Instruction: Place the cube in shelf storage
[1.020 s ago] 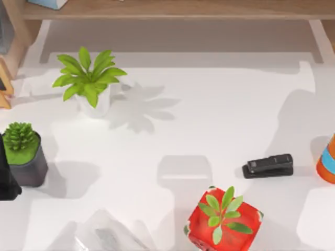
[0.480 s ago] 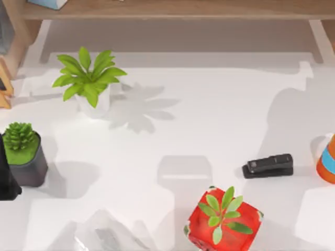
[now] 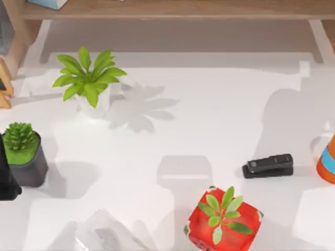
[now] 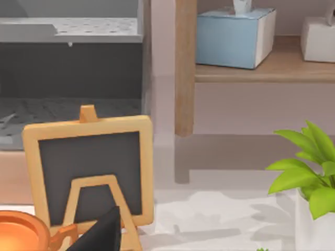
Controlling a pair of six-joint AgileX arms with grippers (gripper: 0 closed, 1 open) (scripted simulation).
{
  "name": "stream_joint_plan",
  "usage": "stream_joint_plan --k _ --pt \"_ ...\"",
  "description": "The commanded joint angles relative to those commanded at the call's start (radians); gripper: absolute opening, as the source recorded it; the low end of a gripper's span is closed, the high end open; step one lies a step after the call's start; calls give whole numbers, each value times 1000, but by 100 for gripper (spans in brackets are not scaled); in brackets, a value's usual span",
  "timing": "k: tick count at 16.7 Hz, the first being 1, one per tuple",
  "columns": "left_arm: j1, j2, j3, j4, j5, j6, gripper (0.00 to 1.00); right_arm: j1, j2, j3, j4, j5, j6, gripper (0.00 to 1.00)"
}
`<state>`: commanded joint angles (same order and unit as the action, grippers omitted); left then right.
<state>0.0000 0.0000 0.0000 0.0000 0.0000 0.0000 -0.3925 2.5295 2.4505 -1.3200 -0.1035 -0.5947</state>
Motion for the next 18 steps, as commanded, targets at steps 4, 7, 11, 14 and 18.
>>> stream_joint_plan --k 4,7,11,14,18 --pt "0 0 0 0 0 0 100 33 -135 -94 19 40 -18 0" --pt "0 0 0 0 0 0 100 123 -323 -258 102 82 -35 0" --pt "0 0 0 0 0 0 100 332 -520 -595 342 135 -44 0" --pt "0 0 0 0 0 0 100 510 -575 -864 624 173 -29 0" --pt "0 0 0 0 0 0 100 734 -595 -1152 1129 220 30 0"
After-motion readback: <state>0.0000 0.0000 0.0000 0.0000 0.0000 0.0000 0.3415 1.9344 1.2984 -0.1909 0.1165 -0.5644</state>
